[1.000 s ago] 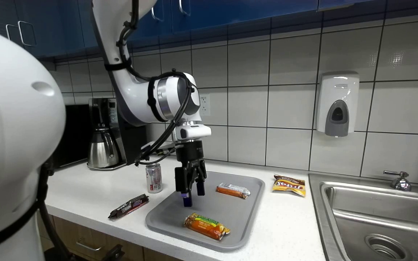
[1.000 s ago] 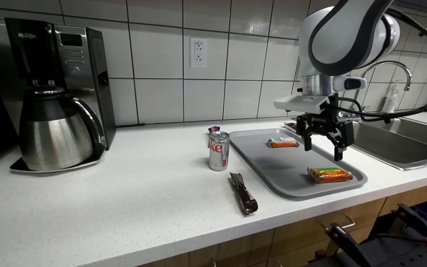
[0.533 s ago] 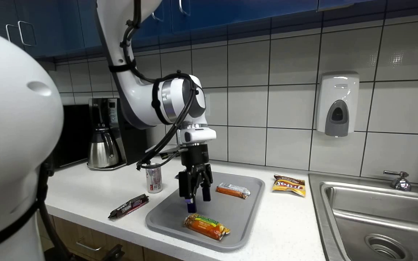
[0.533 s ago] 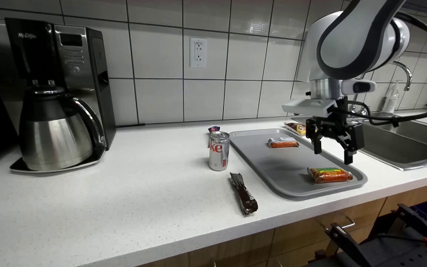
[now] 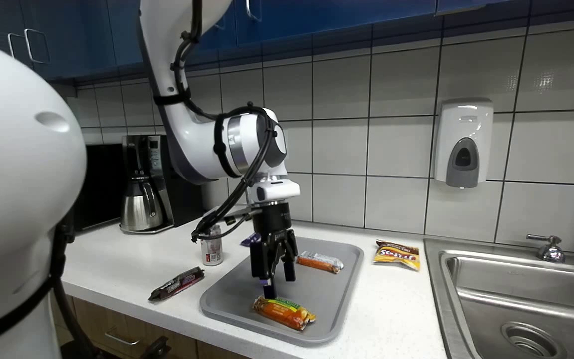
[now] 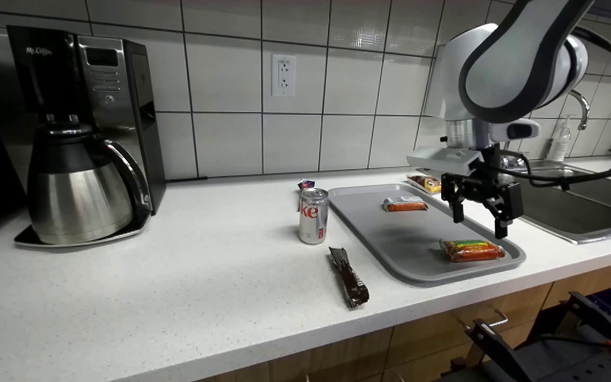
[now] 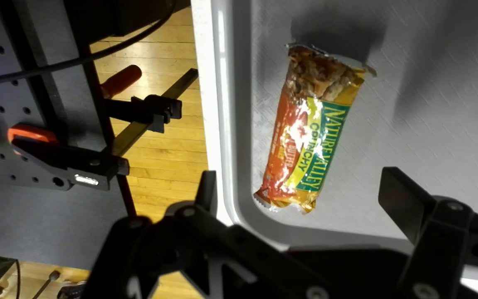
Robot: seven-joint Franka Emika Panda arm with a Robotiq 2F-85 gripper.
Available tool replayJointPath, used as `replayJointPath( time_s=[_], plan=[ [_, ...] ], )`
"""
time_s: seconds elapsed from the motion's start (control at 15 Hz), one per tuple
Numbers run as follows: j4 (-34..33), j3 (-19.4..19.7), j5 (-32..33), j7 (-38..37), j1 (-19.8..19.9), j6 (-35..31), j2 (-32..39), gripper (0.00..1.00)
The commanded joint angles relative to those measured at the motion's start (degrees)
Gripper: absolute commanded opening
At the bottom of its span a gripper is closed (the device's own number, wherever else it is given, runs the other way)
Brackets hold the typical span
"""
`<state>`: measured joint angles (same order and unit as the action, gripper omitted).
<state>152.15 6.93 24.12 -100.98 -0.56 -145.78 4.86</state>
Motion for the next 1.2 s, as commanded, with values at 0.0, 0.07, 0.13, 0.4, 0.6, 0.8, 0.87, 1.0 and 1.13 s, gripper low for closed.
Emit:
replayJointPath(
  time_s=[0.0, 0.07, 0.13, 0.4, 0.6, 0.8, 0.87, 1.0, 1.13],
  plan=[
    [0.95, 0.59, 3.66, -3.85, 0.48, -4.41, 1.19, 1.0],
    [0.98, 0.92, 4.35, -4.58, 0.36, -5.59, 1.71, 1.0],
    [1.0, 1.3, 5.07, -5.29, 0.21, -6.79, 2.26, 1.0],
    [1.09, 2.89, 7.83, -7.57, -0.6, -10.43, 3.97, 1.0],
    [1.34, 4.06, 8.63, -8.48, -1.23, -12.15, 4.91, 1.0],
    [2.26, 5.21, 9.58, -9.92, -2.14, -13.62, 5.07, 1.0],
    [2.62, 5.46, 9.71, -10.23, -2.45, -13.9, 5.2, 1.0],
    [3.08, 6.02, 10.27, -11.11, -3.07, -14.26, 5.5, 1.0],
    [3.39, 6.56, 11.12, -12.3, -3.64, -14.54, 5.72, 1.0]
  ],
)
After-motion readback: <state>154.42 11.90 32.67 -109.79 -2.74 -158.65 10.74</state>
